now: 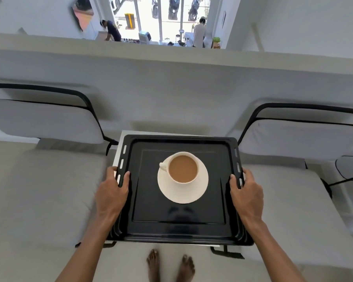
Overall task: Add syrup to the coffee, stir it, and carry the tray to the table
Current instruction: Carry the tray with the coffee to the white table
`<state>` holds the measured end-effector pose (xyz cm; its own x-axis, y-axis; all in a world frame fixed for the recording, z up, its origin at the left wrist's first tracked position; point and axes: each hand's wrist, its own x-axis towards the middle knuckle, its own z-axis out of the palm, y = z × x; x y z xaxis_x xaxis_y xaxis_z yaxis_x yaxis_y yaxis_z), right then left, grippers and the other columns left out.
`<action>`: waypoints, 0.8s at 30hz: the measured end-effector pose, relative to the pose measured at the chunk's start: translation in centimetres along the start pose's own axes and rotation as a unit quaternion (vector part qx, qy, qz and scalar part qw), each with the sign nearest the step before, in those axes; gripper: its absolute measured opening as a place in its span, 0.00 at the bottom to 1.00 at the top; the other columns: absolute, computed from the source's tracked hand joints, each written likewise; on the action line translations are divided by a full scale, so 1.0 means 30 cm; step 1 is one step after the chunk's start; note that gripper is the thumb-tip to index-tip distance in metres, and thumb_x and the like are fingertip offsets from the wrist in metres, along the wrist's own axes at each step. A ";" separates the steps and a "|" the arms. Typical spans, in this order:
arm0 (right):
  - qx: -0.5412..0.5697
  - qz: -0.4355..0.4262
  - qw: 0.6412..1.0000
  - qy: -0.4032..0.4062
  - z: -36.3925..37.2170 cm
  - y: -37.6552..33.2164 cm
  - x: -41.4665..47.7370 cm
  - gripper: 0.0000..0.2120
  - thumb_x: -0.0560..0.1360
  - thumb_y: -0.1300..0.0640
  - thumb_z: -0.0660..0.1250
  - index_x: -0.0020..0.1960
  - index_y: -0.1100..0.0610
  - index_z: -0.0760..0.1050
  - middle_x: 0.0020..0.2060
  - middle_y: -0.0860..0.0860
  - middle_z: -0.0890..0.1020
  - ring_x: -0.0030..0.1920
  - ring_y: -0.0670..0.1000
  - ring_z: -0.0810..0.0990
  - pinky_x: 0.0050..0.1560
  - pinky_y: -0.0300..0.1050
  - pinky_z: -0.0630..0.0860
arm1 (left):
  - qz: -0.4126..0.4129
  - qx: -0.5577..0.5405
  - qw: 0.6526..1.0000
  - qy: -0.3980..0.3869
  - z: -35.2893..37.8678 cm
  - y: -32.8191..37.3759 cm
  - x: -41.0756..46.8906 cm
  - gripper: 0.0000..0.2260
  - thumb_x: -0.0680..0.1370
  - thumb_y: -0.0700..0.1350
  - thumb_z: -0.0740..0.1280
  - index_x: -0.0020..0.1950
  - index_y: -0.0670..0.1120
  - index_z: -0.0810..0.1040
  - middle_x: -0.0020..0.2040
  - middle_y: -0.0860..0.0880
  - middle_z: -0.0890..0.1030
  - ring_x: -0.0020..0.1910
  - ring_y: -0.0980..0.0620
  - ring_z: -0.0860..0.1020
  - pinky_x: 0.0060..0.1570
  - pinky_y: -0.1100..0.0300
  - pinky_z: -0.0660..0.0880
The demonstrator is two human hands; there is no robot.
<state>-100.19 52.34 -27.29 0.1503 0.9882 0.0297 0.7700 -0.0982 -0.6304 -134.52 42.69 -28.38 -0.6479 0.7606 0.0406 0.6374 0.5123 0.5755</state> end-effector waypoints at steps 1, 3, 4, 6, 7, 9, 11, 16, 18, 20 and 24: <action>-0.002 0.004 1.000 0.000 0.029 0.011 0.004 0.15 0.81 0.53 0.68 0.65 0.57 0.76 0.39 0.49 0.85 0.33 0.46 0.80 0.33 0.34 0.71 | 0.000 0.001 1.000 0.000 0.025 -0.019 0.008 0.13 0.80 0.53 0.66 0.58 0.45 0.72 0.30 0.54 0.77 0.25 0.63 0.71 0.24 0.67 0.62; 0.001 0.012 1.000 -0.003 0.089 0.028 0.008 0.16 0.81 0.53 0.68 0.67 0.57 0.75 0.40 0.49 0.85 0.33 0.46 0.81 0.33 0.33 0.74 | -0.002 0.007 1.000 -0.002 0.075 -0.063 0.031 0.14 0.80 0.53 0.65 0.58 0.44 0.72 0.29 0.53 0.76 0.24 0.59 0.70 0.24 0.63 0.62; 0.004 0.015 1.000 -0.010 0.121 0.037 0.009 0.17 0.81 0.53 0.67 0.68 0.58 0.74 0.42 0.50 0.86 0.35 0.47 0.82 0.35 0.37 0.78 | -0.006 0.011 1.000 -0.002 0.101 -0.088 0.041 0.14 0.80 0.53 0.66 0.58 0.44 0.72 0.28 0.53 0.76 0.23 0.57 0.69 0.25 0.62 0.63; 0.009 0.025 0.999 -0.017 0.187 0.055 0.014 0.18 0.81 0.53 0.67 0.69 0.58 0.73 0.44 0.52 0.87 0.39 0.51 0.85 0.40 0.47 0.85 | -0.017 0.015 1.000 -0.006 0.154 -0.133 0.067 0.14 0.80 0.53 0.66 0.58 0.44 0.72 0.27 0.53 0.74 0.24 0.53 0.69 0.28 0.59 0.65; 0.008 0.031 0.999 -0.017 0.222 0.064 0.018 0.18 0.82 0.53 0.67 0.69 0.57 0.73 0.44 0.53 0.87 0.39 0.52 0.85 0.42 0.51 0.86 | -0.024 0.015 1.000 -0.008 0.180 -0.156 0.081 0.15 0.80 0.53 0.66 0.59 0.44 0.72 0.27 0.53 0.73 0.24 0.52 0.69 0.30 0.57 0.66; 0.004 0.041 0.999 -0.012 0.297 0.086 0.025 0.18 0.81 0.51 0.67 0.69 0.56 0.73 0.44 0.53 0.87 0.38 0.53 0.85 0.43 0.53 0.85 | -0.029 0.012 0.999 -0.009 0.233 -0.202 0.113 0.15 0.79 0.53 0.67 0.59 0.45 0.73 0.26 0.54 0.72 0.24 0.52 0.69 0.32 0.56 0.67; 0.005 0.044 0.999 -0.002 0.368 0.115 0.033 0.18 0.81 0.50 0.66 0.69 0.56 0.73 0.44 0.54 0.87 0.39 0.55 0.85 0.44 0.53 0.85 | -0.023 0.007 1.000 -0.015 0.284 -0.246 0.144 0.15 0.79 0.54 0.66 0.58 0.45 0.72 0.27 0.54 0.74 0.26 0.49 0.73 0.33 0.55 0.69; 0.020 0.050 0.999 0.004 0.544 0.176 0.075 0.18 0.80 0.50 0.66 0.68 0.55 0.73 0.49 0.55 0.87 0.45 0.60 0.85 0.47 0.56 0.83 | -0.016 0.001 1.000 -0.024 0.411 -0.351 0.228 0.13 0.80 0.55 0.64 0.58 0.47 0.70 0.31 0.51 0.77 0.30 0.43 0.77 0.35 0.52 0.72; 0.018 0.048 0.999 0.008 0.608 0.196 0.089 0.16 0.80 0.49 0.66 0.67 0.52 0.73 0.47 0.53 0.87 0.44 0.58 0.85 0.46 0.51 0.82 | -0.006 0.001 1.000 -0.023 0.461 -0.384 0.262 0.13 0.80 0.55 0.64 0.57 0.48 0.70 0.30 0.51 0.77 0.29 0.45 0.76 0.35 0.52 0.72; 0.014 0.054 0.998 0.009 0.666 0.214 0.105 0.17 0.80 0.50 0.66 0.67 0.53 0.74 0.44 0.54 0.87 0.43 0.59 0.84 0.46 0.51 0.81 | 0.000 -0.002 1.000 -0.028 0.510 -0.417 0.293 0.13 0.80 0.55 0.64 0.57 0.48 0.70 0.30 0.50 0.78 0.30 0.44 0.76 0.34 0.51 0.73; 0.007 0.073 0.997 -0.010 0.744 0.239 0.129 0.19 0.81 0.51 0.66 0.69 0.58 0.74 0.40 0.57 0.85 0.42 0.62 0.83 0.47 0.59 0.82 | 0.005 0.014 1.000 -0.026 0.591 -0.472 0.332 0.13 0.80 0.55 0.64 0.56 0.47 0.70 0.27 0.52 0.74 0.27 0.44 0.74 0.33 0.53 0.70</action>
<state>-107.93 58.08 -49.00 0.2484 0.9655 -0.0781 0.7314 -0.2398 -0.6384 -142.61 50.08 -50.60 -0.6200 0.7846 0.0032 0.6553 0.5155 0.5521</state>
